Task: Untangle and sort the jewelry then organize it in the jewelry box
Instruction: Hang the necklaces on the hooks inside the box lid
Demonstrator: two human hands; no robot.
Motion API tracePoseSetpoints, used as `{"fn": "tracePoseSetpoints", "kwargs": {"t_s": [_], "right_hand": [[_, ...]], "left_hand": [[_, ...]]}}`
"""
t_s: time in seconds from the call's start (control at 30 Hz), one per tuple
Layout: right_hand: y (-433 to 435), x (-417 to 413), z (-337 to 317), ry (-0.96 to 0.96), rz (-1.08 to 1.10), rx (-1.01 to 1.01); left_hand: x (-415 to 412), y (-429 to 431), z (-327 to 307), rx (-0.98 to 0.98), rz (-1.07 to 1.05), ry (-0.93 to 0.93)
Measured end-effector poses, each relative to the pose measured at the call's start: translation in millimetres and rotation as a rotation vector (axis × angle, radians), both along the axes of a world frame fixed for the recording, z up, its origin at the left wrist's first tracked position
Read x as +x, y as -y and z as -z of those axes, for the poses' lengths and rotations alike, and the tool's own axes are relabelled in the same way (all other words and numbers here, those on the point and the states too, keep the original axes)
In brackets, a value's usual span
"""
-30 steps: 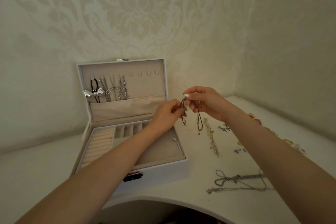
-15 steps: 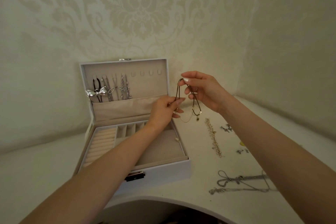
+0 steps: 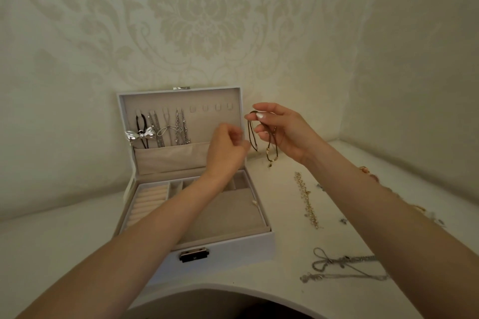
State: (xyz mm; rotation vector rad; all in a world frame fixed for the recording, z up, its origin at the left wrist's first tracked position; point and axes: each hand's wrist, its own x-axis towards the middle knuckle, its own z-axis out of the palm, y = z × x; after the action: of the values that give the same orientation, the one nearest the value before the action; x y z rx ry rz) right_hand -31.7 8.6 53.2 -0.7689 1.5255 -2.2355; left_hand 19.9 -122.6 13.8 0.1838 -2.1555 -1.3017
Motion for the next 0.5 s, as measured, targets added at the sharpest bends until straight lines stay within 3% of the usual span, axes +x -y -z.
{"fn": "tracePoseSetpoints", "kwargs": {"t_s": [0.1, 0.3, 0.5], "right_hand": [[10, 3, -2, 0.012, -0.023, -0.028], [30, 9, -2, 0.044, -0.042, -0.095], [42, 13, 3, 0.065, -0.062, -0.104]], "left_hand": [[16, 4, -11, -0.034, -0.071, -0.025], [21, 18, -14, -0.019, 0.308, 0.182], [23, 37, -4, -0.025, 0.306, 0.095]]}}
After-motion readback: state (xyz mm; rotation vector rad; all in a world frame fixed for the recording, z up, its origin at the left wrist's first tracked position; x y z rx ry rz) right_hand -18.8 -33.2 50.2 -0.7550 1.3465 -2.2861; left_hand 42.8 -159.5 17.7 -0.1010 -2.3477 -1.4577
